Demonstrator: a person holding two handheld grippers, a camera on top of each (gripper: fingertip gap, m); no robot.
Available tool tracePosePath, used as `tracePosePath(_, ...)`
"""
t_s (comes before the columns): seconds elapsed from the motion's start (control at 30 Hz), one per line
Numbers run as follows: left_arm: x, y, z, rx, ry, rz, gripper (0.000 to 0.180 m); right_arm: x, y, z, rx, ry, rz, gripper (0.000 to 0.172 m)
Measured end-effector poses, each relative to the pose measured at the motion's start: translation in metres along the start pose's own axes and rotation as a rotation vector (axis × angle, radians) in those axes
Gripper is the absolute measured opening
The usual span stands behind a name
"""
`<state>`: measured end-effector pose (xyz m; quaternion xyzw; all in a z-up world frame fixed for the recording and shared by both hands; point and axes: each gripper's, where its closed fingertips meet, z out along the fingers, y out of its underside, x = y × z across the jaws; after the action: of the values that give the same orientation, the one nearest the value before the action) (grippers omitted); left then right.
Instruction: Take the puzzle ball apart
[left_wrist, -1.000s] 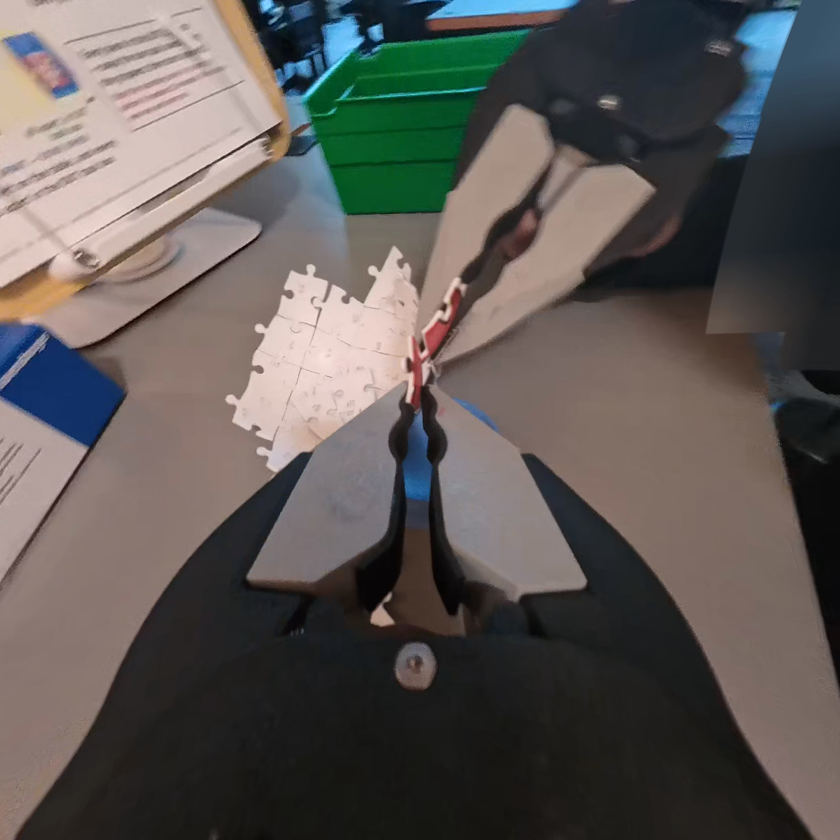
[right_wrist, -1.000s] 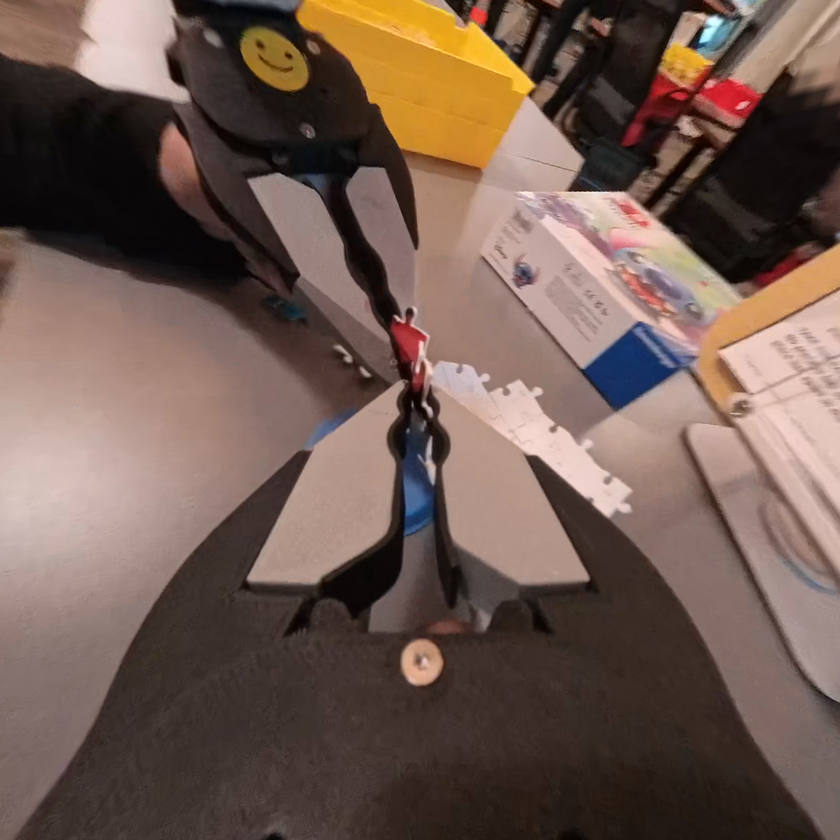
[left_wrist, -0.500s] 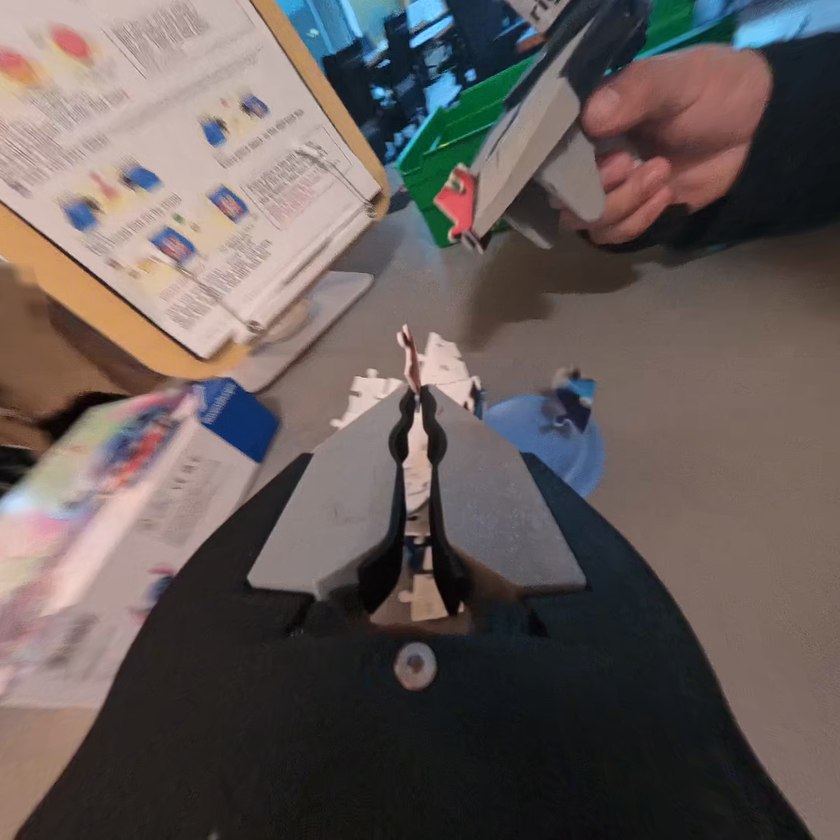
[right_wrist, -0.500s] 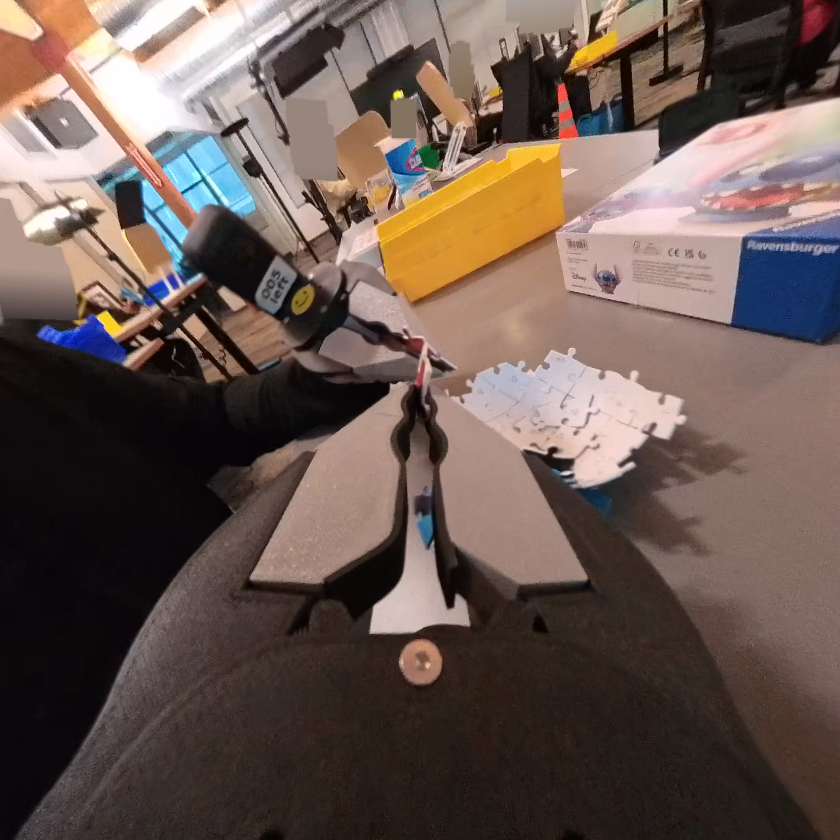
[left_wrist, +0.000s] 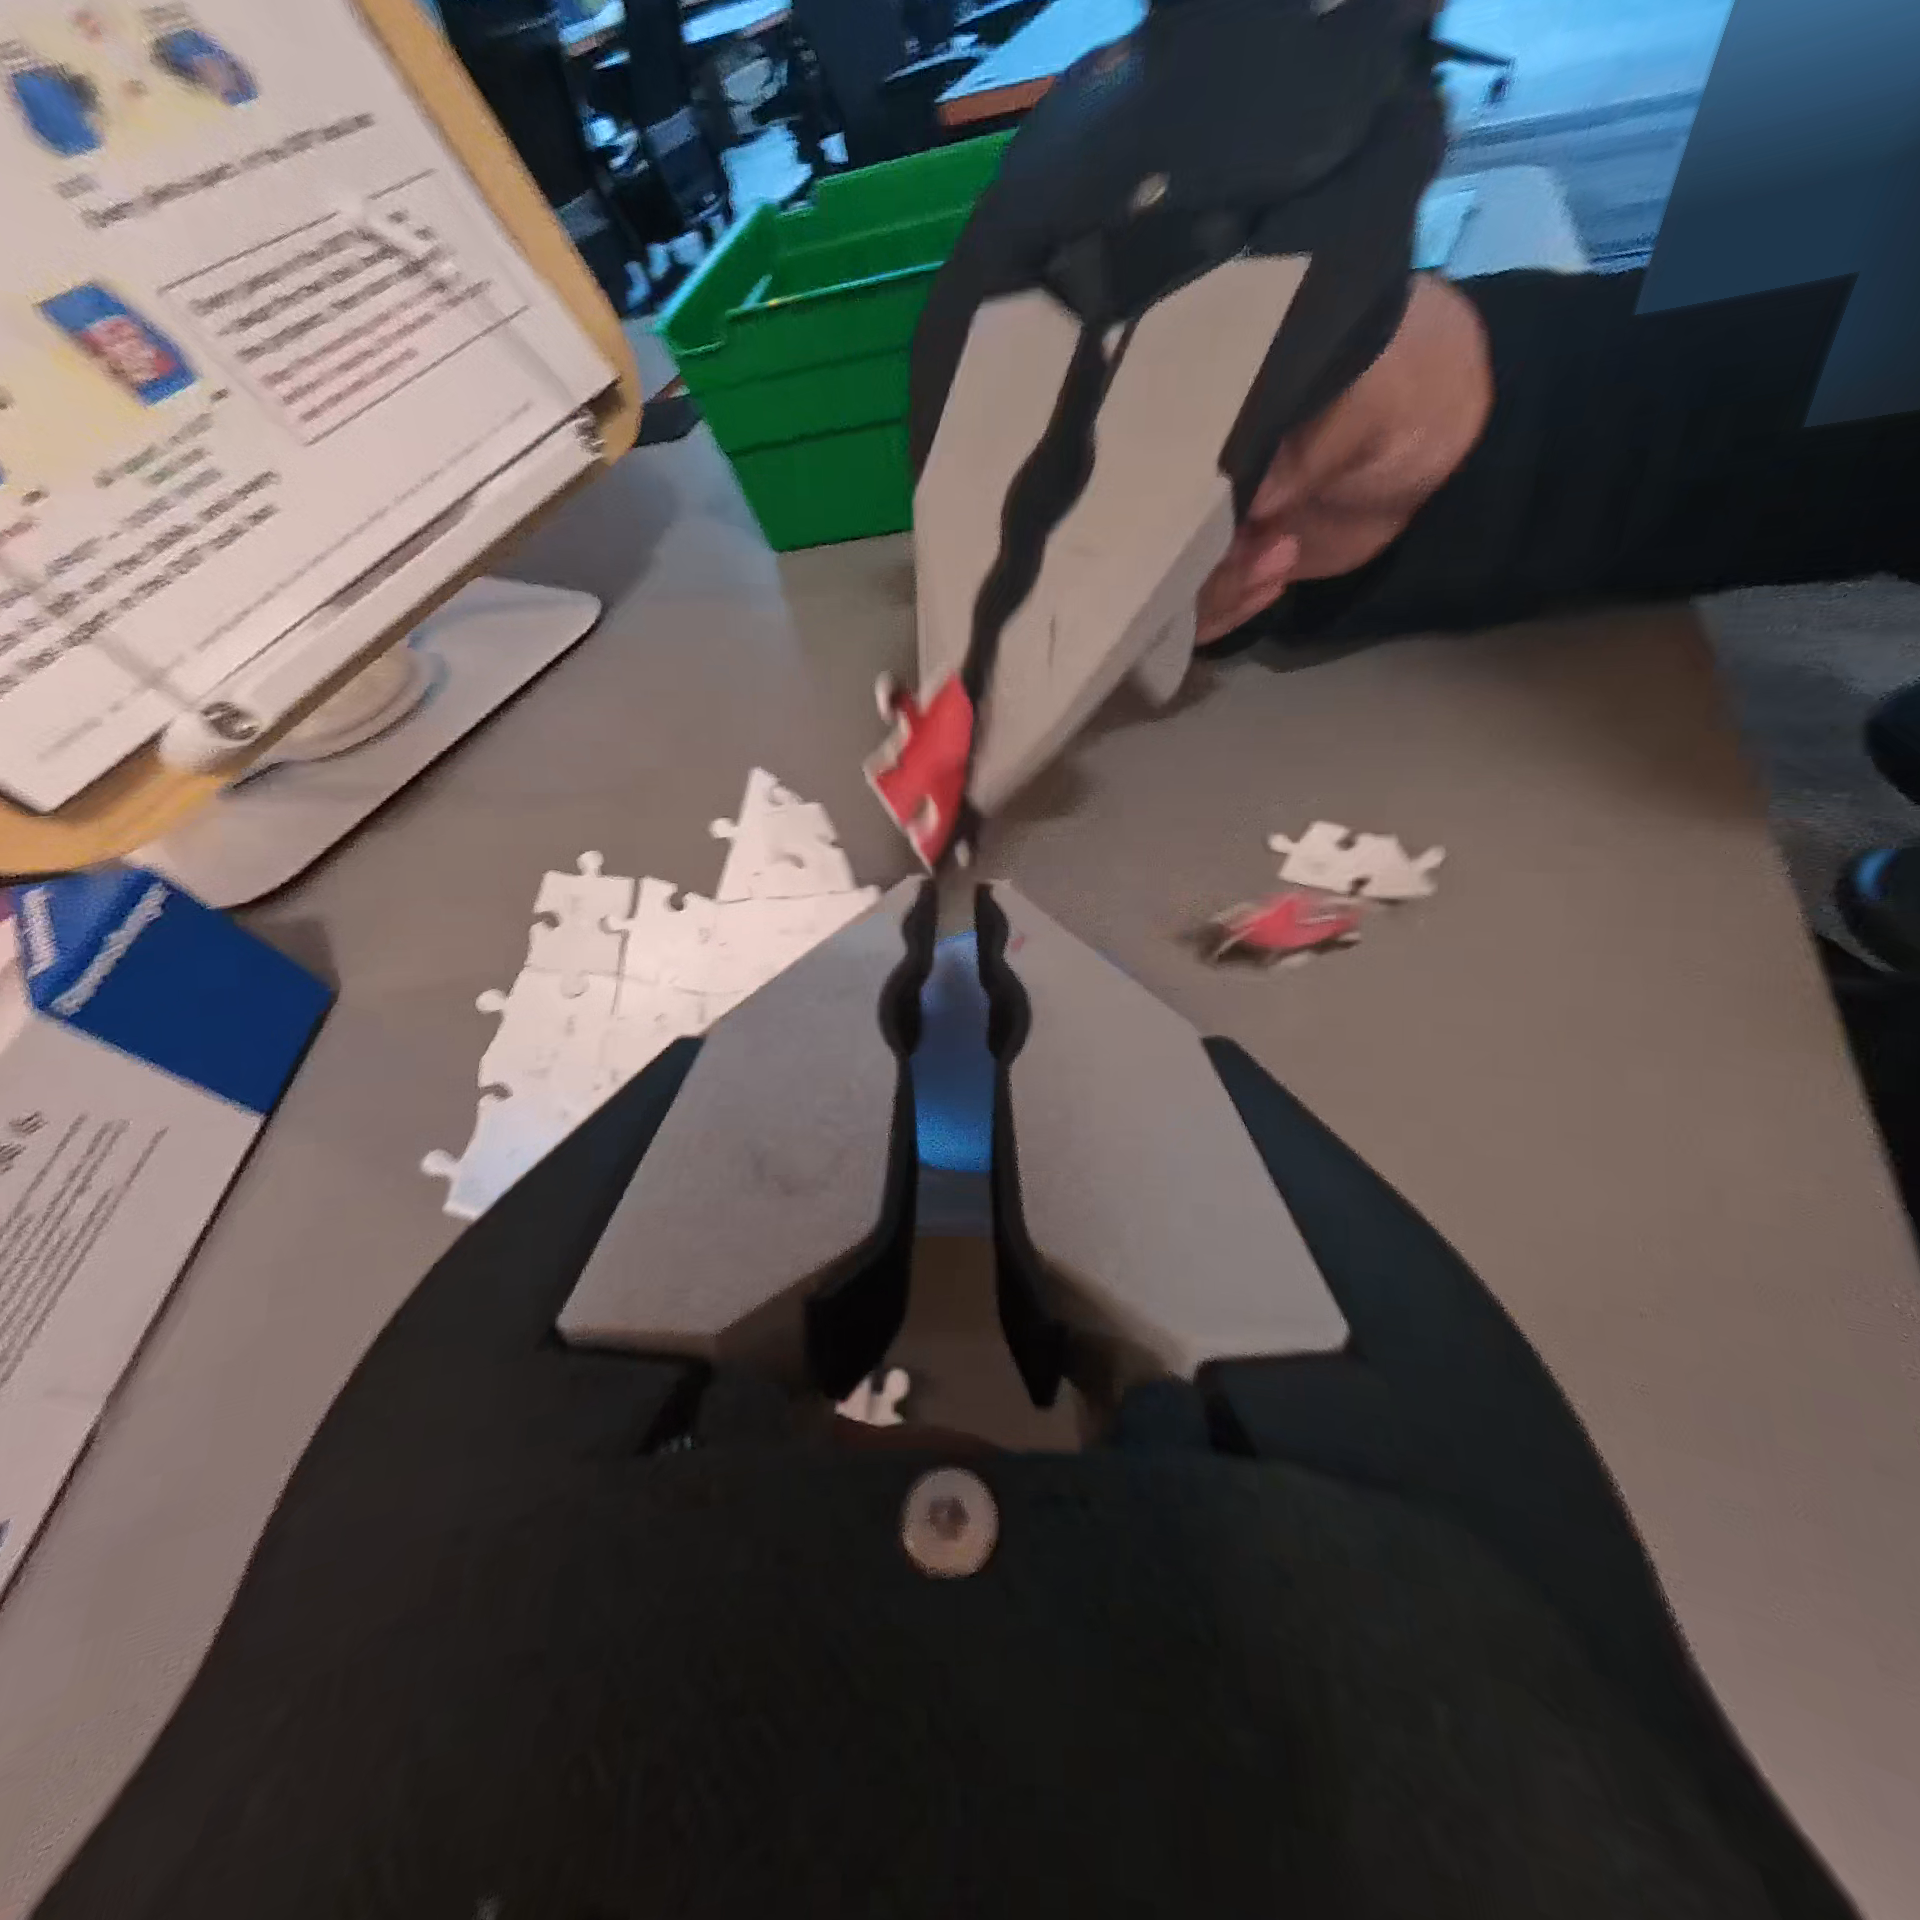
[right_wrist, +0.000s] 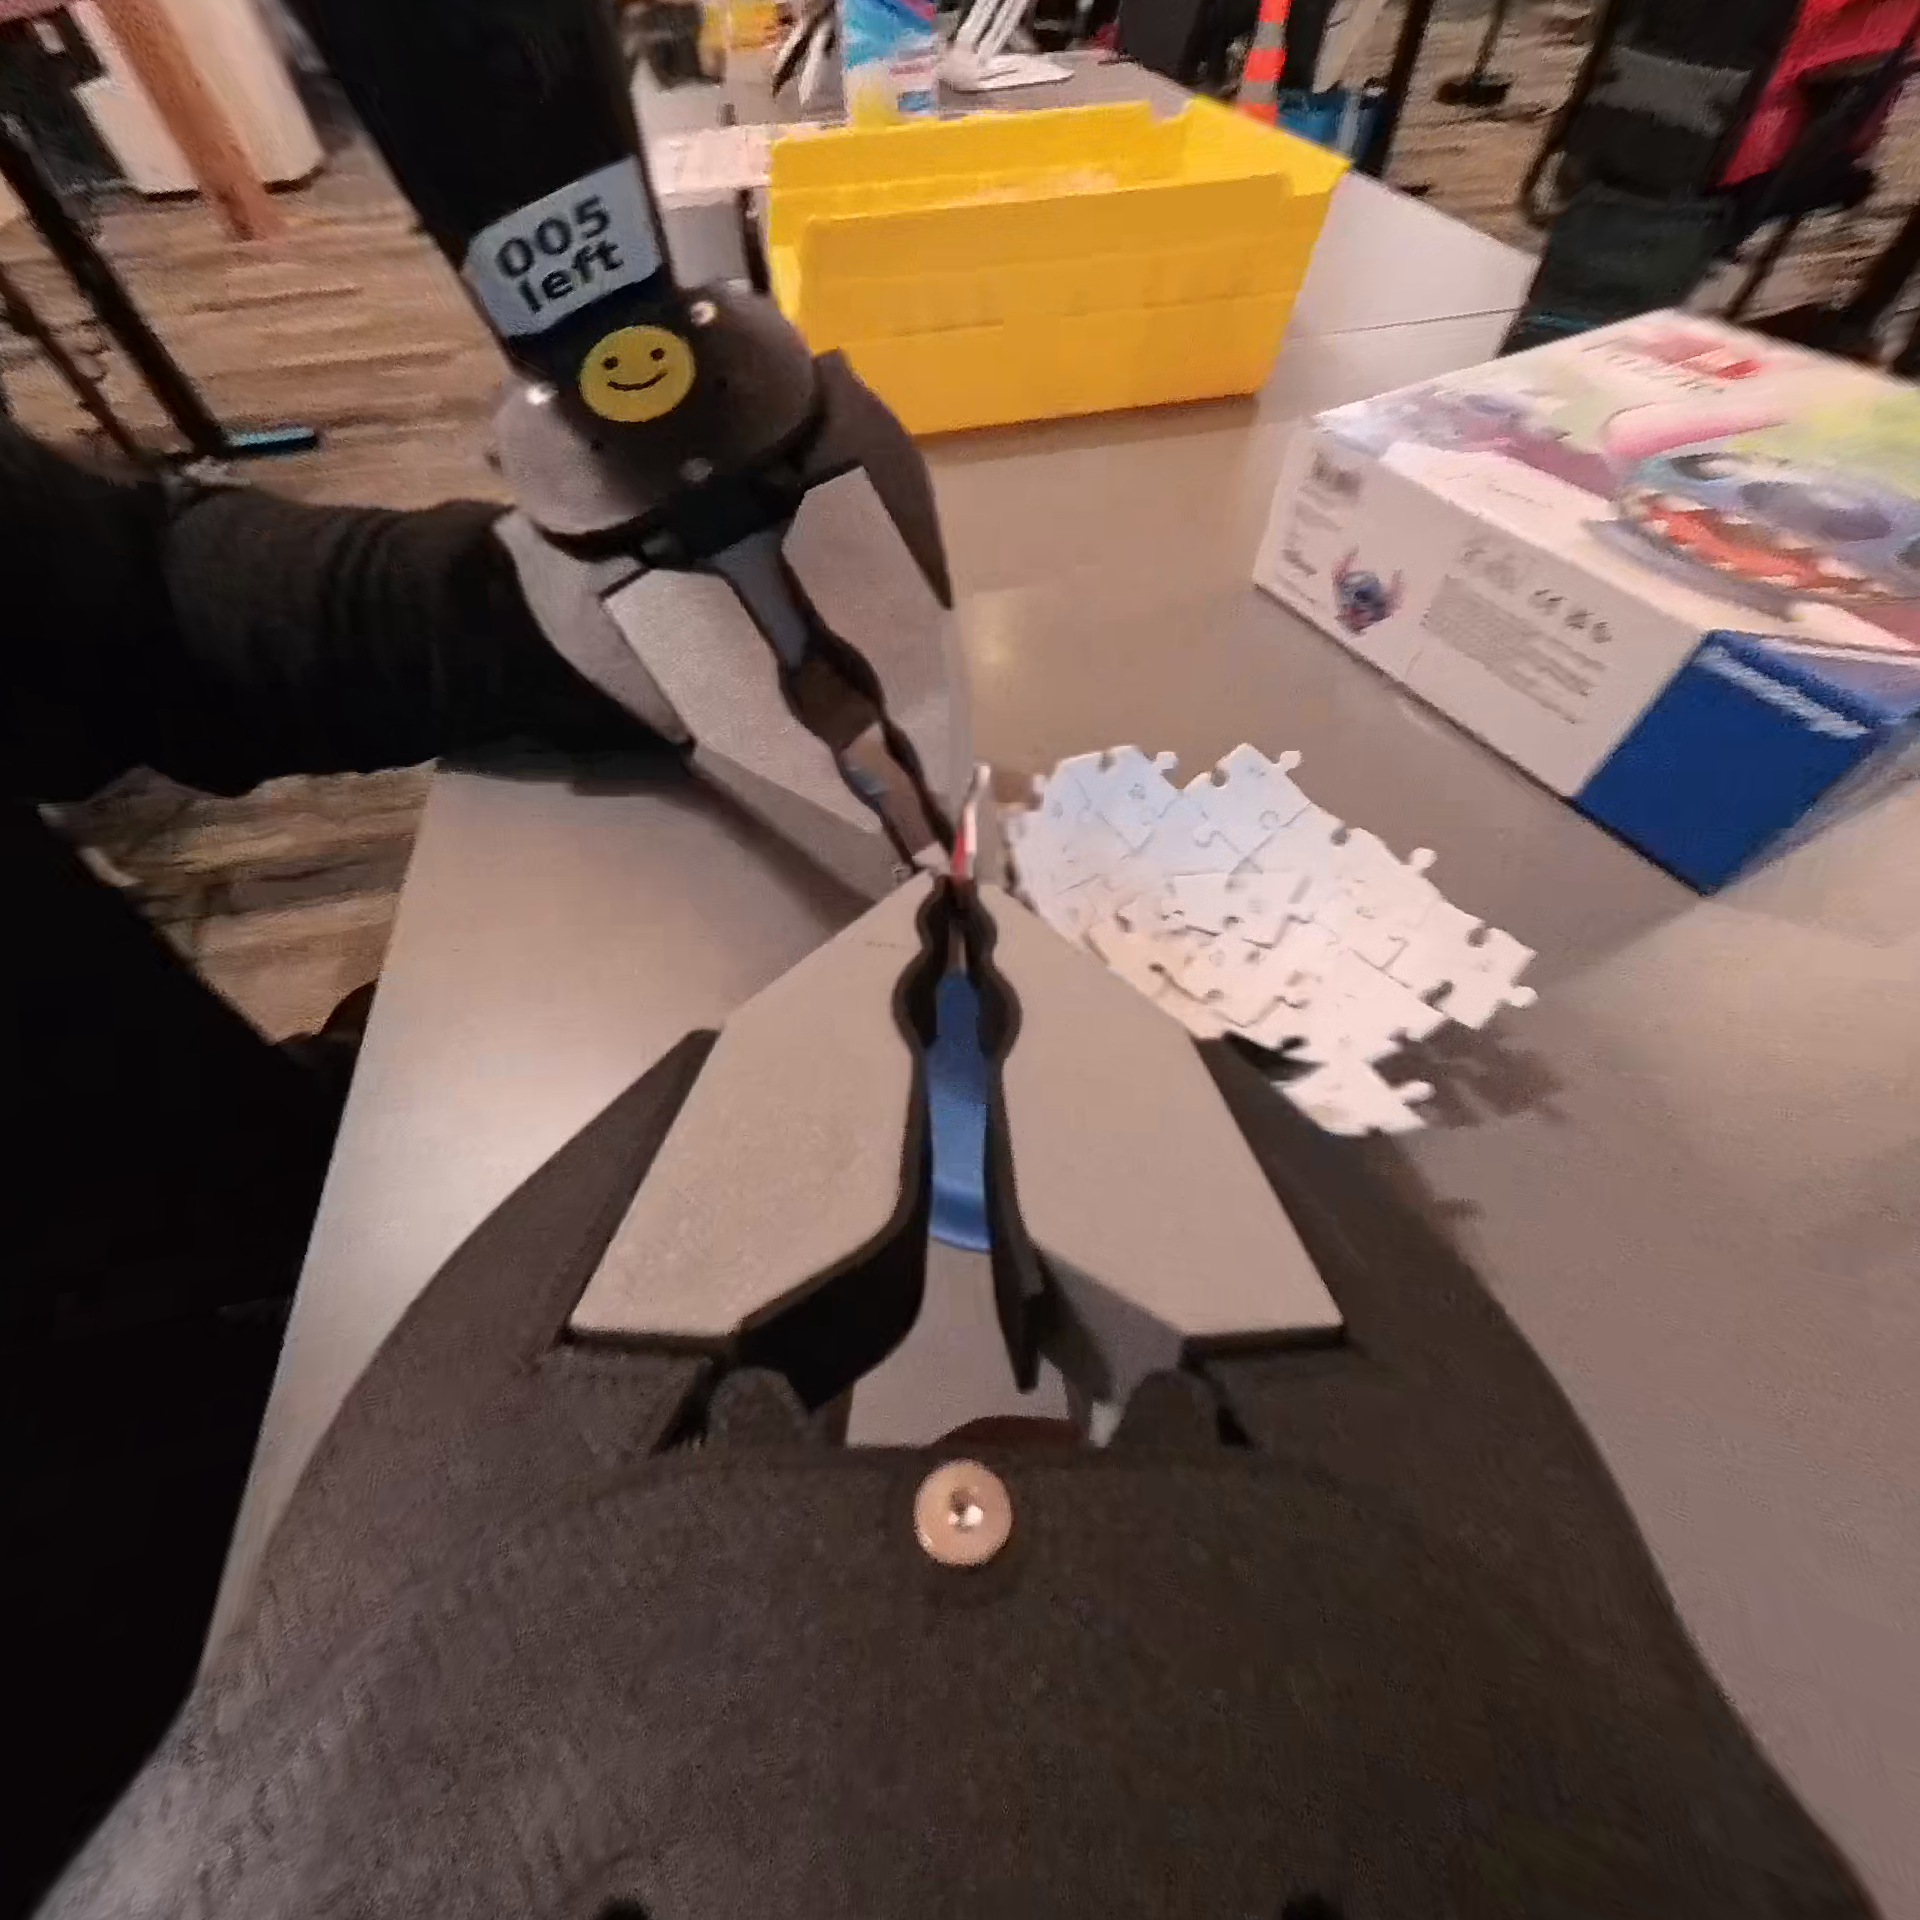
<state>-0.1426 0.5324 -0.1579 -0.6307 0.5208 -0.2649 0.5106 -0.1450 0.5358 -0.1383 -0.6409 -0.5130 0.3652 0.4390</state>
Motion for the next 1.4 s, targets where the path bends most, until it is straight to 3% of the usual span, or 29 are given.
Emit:
tracePosePath(0.1,-0.010,-0.002,-0.007,0.036,-0.059,0.030,0.001,0.048,-0.015,-0.048,0.047,0.278,-0.026,0.000)
tracePosePath(0.2,-0.010,0.005,-0.008,-0.002,-0.048,0.026,0.009,0.096,-0.023,-0.136,0.043,0.643,-0.032,0.000)
tracePosePath(0.27,0.005,0.005,-0.006,-0.007,0.039,0.028,0.011,0.131,-0.002,-0.201,-0.092,0.898,0.006,0.000)
tracePosePath(0.33,0.025,0.006,-0.003,-0.014,0.117,0.073,0.010,0.162,0.044,-0.253,-0.317,1.085,0.102,0.001)
tracePosePath(0.4,0.022,0.015,0.004,-0.077,0.064,0.120,0.011,0.180,0.083,-0.291,-0.506,1.221,0.178,0.033)
tracePosePath(0.43,0.025,0.018,0.005,-0.093,0.071,0.131,0.013,0.180,0.091,-0.298,-0.541,1.250,0.192,0.041)
tracePosePath(0.5,0.029,0.016,0.005,-0.079,0.091,0.130,0.013,0.164,0.084,-0.290,-0.496,1.223,0.172,0.052)
tracePosePath(0.53,0.027,0.017,0.005,-0.081,0.076,0.129,0.013,0.147,0.073,-0.271,-0.442,1.130,0.159,0.049)
tracePosePath(0.63,0.026,0.017,0.004,-0.077,0.099,0.092,0.014,0.040,0.045,-0.163,-0.262,0.484,0.153,0.037)
tracePosePath(0.7,0.031,0.015,0.003,-0.066,0.129,0.089,0.014,-0.023,0.052,-0.113,-0.267,0.209,0.131,0.043)
tracePosePath(0.77,0.052,0.011,-0.001,-0.044,0.239,0.080,0.017,-0.044,0.078,-0.083,-0.365,0.166,0.086,0.053)
tracePosePath(0.83,0.084,0.006,-0.004,-0.040,0.390,0.056,0.028,-0.052,0.099,-0.062,-0.440,0.140,0.063,0.054)
tracePosePath(0.93,0.122,0.004,-0.004,-0.066,0.482,0.104,0.045,-0.055,0.122,-0.045,-0.517,0.114,0.032,0.053)
tracePosePath(1.0,0.142,0.001,-0.001,-0.080,0.505,0.118,0.047,-0.049,0.121,-0.047,-0.488,0.124,0.014,0.000)
tracePosePath(1.17,0.175,0.013,0.029,-0.180,0.447,0.195,0.037,-0.003,0.106,-0.089,-0.475,0.369,-0.002,0.000)
tracePosePath(1.2,0.175,0.020,0.035,-0.222,0.436,0.226,0.031,0.014,0.096,-0.110,-0.457,0.458,-0.005,0.000)
tracePosePath(1.27,0.171,0.030,0.043,-0.297,0.413,0.249,0.000,0.061,0.081,-0.173,-0.436,0.713,0.001,0.000)
tracePosePath(1.3,0.170,0.029,0.046,-0.291,0.407,0.260,0.000,0.083,0.081,-0.208,-0.447,0.827,0.024,0.000)
tracePosePath(1.4,0.157,0.027,0.060,-0.290,0.348,0.287,0.000,0.102,0.088,-0.249,-0.401,0.813,0.246,0.003)
